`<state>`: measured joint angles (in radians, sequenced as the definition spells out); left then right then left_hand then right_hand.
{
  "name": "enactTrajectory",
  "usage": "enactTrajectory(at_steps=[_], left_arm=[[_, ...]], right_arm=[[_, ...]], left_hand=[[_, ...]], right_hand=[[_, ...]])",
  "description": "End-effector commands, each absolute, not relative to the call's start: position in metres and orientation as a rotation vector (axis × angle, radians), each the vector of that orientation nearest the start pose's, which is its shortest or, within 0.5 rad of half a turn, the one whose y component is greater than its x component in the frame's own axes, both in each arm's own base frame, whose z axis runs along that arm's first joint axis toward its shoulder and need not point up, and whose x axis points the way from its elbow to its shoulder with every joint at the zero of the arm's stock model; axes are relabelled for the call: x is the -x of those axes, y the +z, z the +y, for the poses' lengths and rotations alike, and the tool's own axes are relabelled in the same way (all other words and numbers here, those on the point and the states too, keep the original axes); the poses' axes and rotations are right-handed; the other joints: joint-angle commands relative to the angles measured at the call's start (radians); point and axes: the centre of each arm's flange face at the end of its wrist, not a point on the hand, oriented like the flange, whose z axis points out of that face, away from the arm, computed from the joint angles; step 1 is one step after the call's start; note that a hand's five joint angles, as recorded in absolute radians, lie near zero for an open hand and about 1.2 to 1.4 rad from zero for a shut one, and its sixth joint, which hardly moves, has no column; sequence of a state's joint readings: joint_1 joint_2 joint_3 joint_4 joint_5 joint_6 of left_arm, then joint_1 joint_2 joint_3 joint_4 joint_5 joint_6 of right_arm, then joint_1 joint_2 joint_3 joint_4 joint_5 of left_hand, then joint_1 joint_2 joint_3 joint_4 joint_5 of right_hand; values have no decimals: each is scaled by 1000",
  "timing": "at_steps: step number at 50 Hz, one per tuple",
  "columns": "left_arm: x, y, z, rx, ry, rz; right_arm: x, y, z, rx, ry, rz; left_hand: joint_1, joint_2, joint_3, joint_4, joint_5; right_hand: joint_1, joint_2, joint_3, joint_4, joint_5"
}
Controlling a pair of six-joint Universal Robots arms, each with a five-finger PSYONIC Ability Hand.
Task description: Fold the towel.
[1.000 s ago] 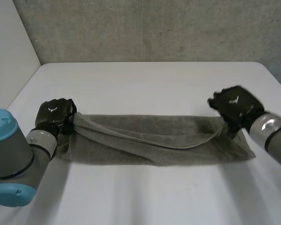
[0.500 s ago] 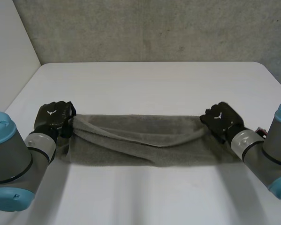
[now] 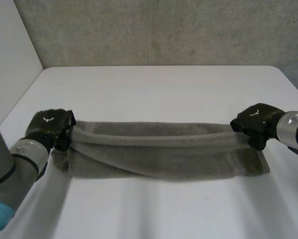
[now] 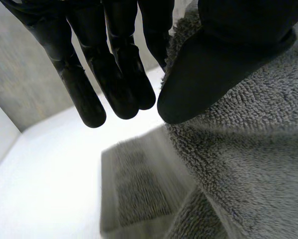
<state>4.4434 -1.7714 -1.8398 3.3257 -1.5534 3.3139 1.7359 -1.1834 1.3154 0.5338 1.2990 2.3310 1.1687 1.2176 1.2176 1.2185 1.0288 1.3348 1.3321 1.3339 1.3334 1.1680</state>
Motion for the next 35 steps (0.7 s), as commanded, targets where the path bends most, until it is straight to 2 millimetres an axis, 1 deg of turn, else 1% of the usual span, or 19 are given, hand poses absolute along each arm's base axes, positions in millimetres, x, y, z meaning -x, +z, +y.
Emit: enactTrajectory(at_steps=[1, 2, 3, 4, 5, 6, 7, 8, 9, 11, 13, 15, 16, 18, 20, 21, 28, 29, 35], left_arm=[[223, 198, -313, -537, -2066, 2406], [223, 198, -313, -536, -2067, 2406], [227, 221, -328, -506, -2188, 2306], [227, 221, -328, -506, -2189, 2305], [229, 246, -340, -458, -2318, 2196], [230, 246, -340, -457, -2319, 2195], [230, 280, -351, -356, -2476, 2047], [225, 321, -353, -187, -2661, 1860], [224, 321, -353, -186, -2662, 1858], [215, 355, -350, 26, -2841, 1678], [212, 365, -347, 91, -2897, 1624], [210, 362, -344, 112, -2900, 1643], [210, 350, -342, 105, -2863, 1705], [209, 336, -339, 102, -2820, 1775], [207, 303, -332, 85, -2709, 1914], [207, 303, -332, 85, -2709, 1914], [193, 213, -304, 78, -2387, 2244], [193, 212, -304, 78, -2386, 2244], [175, 166, -297, 180, -2177, 2410]], right_arm=[[-230, 252, -335, 1409, -1829, 2267], [-237, 276, -349, 1307, -2041, 2179], [-237, 276, -349, 1306, -2043, 2178], [-240, 302, -360, 1183, -2250, 2069], [-240, 302, -360, 1182, -2252, 2068], [-243, 339, -366, 1008, -2507, 1866], [-240, 384, -360, 825, -2747, 1603], [-240, 384, -360, 823, -2750, 1600], [-238, 402, -352, 752, -2836, 1475], [-237, 402, -349, 758, -2833, 1476], [-237, 396, -346, 778, -2800, 1512], [-240, 374, -342, 855, -2676, 1630], [-240, 374, -342, 856, -2675, 1631], [-244, 347, -334, 959, -2523, 1734], [-246, 333, -331, 1012, -2454, 1777], [-246, 333, -331, 1013, -2453, 1777], [-246, 261, -314, 1195, -2195, 1972], [-245, 246, -311, 1228, -2141, 2014], [-241, 208, -298, 1329, -1996, 2110]], left_hand=[[228, 179, 179, 178, 193], [228, 179, 179, 178, 193], [228, 179, 179, 178, 193], [228, 179, 179, 178, 193], [228, 179, 179, 178, 193], [228, 179, 179, 178, 193], [228, 179, 179, 178, 193], [228, 179, 179, 178, 193], [228, 179, 179, 178, 193], [228, 179, 179, 178, 193], [228, 179, 179, 178, 193], [228, 179, 179, 178, 193], [228, 179, 179, 178, 193], [228, 179, 179, 178, 193], [228, 179, 179, 178, 193], [228, 179, 179, 178, 193], [228, 179, 179, 178, 193], [228, 179, 179, 178, 193], [228, 179, 179, 178, 193]], right_hand=[[61, 64, 62, 63, 54], [61, 64, 62, 63, 54], [61, 64, 62, 63, 54], [61, 64, 62, 63, 54], [61, 64, 62, 63, 54], [61, 64, 62, 63, 54], [61, 64, 62, 63, 54], [61, 64, 62, 63, 54], [61, 64, 62, 63, 54], [61, 64, 62, 63, 54], [61, 64, 62, 63, 54], [61, 64, 62, 63, 54], [61, 64, 62, 63, 54], [61, 64, 62, 63, 54], [61, 64, 62, 63, 54], [61, 64, 62, 63, 54], [61, 64, 62, 63, 54], [61, 64, 62, 63, 54], [61, 64, 62, 63, 54]])
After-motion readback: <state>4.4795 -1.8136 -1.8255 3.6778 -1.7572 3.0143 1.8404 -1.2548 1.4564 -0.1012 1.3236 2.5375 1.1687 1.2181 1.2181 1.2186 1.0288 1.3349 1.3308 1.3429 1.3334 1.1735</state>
